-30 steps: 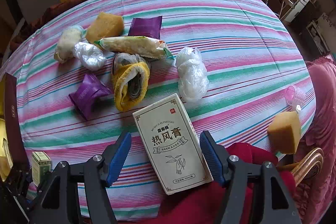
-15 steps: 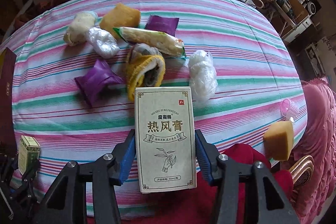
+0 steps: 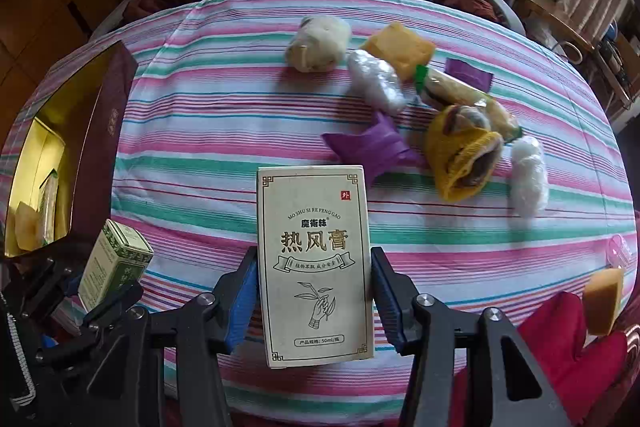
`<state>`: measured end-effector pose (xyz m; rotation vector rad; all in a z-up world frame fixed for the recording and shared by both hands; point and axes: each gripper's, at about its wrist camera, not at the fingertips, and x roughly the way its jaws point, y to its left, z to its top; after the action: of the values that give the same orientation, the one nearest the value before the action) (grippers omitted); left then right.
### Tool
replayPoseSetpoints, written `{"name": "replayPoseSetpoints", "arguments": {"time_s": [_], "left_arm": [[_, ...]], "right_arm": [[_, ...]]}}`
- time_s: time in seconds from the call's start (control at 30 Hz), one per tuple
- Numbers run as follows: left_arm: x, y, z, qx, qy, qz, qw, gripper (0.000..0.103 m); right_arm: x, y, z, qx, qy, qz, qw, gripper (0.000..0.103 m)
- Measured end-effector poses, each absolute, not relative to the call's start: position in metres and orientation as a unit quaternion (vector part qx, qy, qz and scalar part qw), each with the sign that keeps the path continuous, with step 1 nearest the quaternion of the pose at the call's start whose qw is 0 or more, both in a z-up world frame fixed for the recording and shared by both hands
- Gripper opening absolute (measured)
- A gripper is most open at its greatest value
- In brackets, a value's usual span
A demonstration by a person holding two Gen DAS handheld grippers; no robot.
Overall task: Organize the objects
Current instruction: 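Carry the green box toward the tray with the left tool while the right tool grasps the white box, then release the green box into the tray with the left tool while the right tool drops the white box in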
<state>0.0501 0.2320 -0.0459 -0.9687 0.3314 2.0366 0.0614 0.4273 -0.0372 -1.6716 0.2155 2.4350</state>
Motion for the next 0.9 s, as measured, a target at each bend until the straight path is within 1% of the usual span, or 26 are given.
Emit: {"name": "replayPoseSetpoints", "arguments": {"time_s": [0.17, 0.3, 0.4, 0.5, 0.67, 0.9], "left_arm": [[0.036, 0.201, -0.017, -0.368, 0.103, 0.838, 0.39, 0.03], [0.0, 0.155, 0.003, -0.374, 0.064, 0.863, 0.335, 0.03], [-0.036, 0.115, 0.008, -0.387, 0.042, 0.88, 0.273, 0.03], [-0.071, 0.078, 0.003, -0.403, 0.037, 0.89, 0.208, 0.03], [-0.115, 0.04, -0.02, -0.431, 0.042, 0.892, 0.131, 0.03], [-0.138, 0.034, -0.051, -0.461, 0.057, 0.881, 0.093, 0.03]], "right_arm": [[0.052, 0.426, -0.044, -0.534, 0.063, 0.84, 0.075, 0.052], [0.051, 0.431, -0.045, -0.524, 0.066, 0.847, 0.062, 0.052], [0.047, 0.431, -0.046, -0.519, 0.072, 0.85, 0.059, 0.052], [0.047, 0.43, -0.046, -0.515, 0.075, 0.852, 0.057, 0.052], [0.047, 0.428, -0.046, -0.512, 0.073, 0.854, 0.05, 0.052], [0.047, 0.427, -0.046, -0.511, 0.075, 0.855, 0.047, 0.052]]}}
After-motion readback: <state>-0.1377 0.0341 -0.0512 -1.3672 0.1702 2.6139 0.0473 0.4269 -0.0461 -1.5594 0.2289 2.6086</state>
